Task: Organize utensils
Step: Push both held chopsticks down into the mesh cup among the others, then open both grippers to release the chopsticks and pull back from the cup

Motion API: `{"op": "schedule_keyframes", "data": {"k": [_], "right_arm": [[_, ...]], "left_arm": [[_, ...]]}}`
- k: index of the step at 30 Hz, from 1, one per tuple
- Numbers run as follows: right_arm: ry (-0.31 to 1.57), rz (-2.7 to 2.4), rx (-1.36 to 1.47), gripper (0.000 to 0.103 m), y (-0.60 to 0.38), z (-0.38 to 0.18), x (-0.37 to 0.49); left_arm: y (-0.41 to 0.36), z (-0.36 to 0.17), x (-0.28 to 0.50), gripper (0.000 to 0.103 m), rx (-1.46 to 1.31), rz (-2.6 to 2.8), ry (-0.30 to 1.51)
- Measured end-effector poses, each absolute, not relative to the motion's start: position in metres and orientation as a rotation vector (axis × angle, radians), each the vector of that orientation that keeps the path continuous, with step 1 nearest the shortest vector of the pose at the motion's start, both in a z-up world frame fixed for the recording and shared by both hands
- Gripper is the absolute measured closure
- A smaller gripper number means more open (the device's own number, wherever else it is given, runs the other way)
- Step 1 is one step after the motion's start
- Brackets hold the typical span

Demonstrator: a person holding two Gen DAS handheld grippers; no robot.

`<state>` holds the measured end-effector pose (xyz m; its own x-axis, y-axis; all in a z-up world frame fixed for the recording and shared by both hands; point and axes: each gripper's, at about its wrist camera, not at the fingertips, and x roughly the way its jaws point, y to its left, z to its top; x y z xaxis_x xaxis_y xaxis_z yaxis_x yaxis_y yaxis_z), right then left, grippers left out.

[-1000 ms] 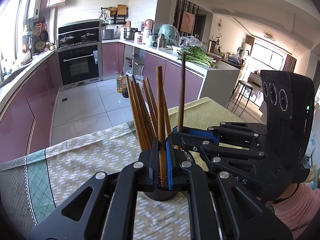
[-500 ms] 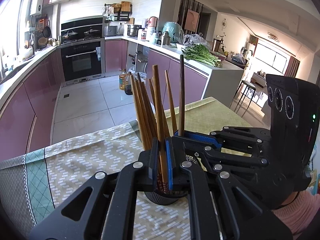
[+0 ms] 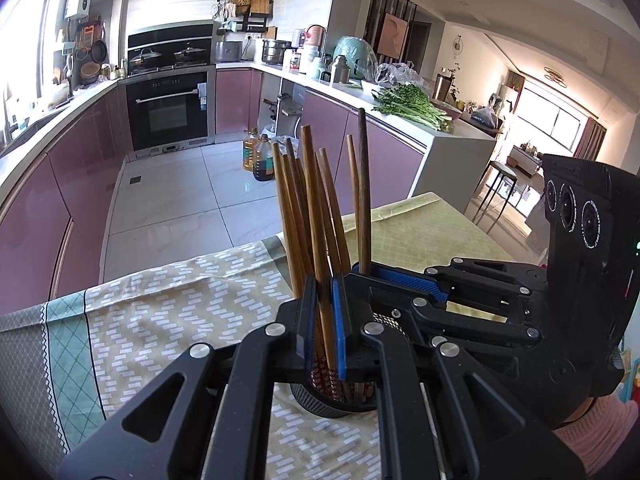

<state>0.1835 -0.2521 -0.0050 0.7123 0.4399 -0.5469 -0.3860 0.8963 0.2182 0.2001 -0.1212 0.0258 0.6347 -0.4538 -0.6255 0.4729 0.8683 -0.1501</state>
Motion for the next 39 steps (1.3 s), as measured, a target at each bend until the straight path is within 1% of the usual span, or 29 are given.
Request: {"op": "schedule_keyframes", "data": {"k": [18, 21, 22, 23, 24, 27, 29, 30, 31, 32, 33, 34, 35, 36, 37, 38, 39], "right_arm": [[0.636, 0.448, 0.095, 0.096, -0.249, -0.009, 0.185], [0.636, 0.444, 0.099, 0.092, -0.25, -0.01, 0.183], [0.635, 0.442, 0.101, 0.089, -0.251, -0.011, 0.182], [0.635, 0.442, 0.104, 0.088, -0.252, -0.011, 0.181], [0.635, 0.443, 0.108, 0.088, -0.253, -0.012, 0.179], [0.628, 0.442, 0.114, 0.08, -0.256, -0.012, 0.172], [0.617, 0.444, 0.114, 0.07, -0.257, -0.012, 0.165], [0.611, 0.443, 0.112, 0.067, -0.257, -0.012, 0.162], [0.6, 0.439, 0.109, 0.06, -0.257, -0.011, 0.157], [0.593, 0.437, 0.108, 0.056, -0.258, -0.011, 0.155], [0.581, 0.434, 0.104, 0.054, -0.258, -0.01, 0.149], [0.574, 0.432, 0.101, 0.047, -0.259, -0.01, 0.146], [0.558, 0.425, 0.095, 0.039, -0.259, -0.01, 0.14], [0.549, 0.421, 0.092, 0.036, -0.259, -0.01, 0.136], [0.54, 0.42, 0.089, 0.033, -0.259, -0.01, 0.132], [0.534, 0.418, 0.087, 0.028, -0.259, -0.011, 0.128], [0.522, 0.41, 0.087, 0.025, -0.259, -0.012, 0.122]], "left_arm": [[-0.116, 0.007, 0.208, 0.094, 0.003, -0.534, 0.742], [-0.113, 0.005, 0.205, 0.094, 0.0, -0.527, 0.733], [-0.111, 0.005, 0.202, 0.093, -0.003, -0.521, 0.726], [-0.109, 0.004, 0.201, 0.092, -0.004, -0.517, 0.72], [-0.106, 0.003, 0.198, 0.089, -0.008, -0.512, 0.713], [-0.099, 0.004, 0.188, 0.076, -0.006, -0.48, 0.679], [-0.094, 0.004, 0.179, 0.067, 0.001, -0.451, 0.65], [-0.091, 0.005, 0.173, 0.06, 0.004, -0.436, 0.633], [-0.087, 0.006, 0.167, 0.055, 0.008, -0.415, 0.611], [-0.084, 0.007, 0.162, 0.053, 0.012, -0.401, 0.594], [-0.083, 0.009, 0.158, 0.045, 0.013, -0.392, 0.582], [-0.079, 0.009, 0.151, 0.035, 0.017, -0.37, 0.558], [-0.076, 0.01, 0.144, 0.029, 0.02, -0.353, 0.539], [-0.073, 0.012, 0.138, 0.019, 0.022, -0.338, 0.52], [-0.069, 0.012, 0.131, 0.014, 0.023, -0.32, 0.499], [-0.067, 0.013, 0.125, 0.012, 0.024, -0.309, 0.486], [-0.064, 0.013, 0.12, 0.008, 0.025, -0.295, 0.474]]}}
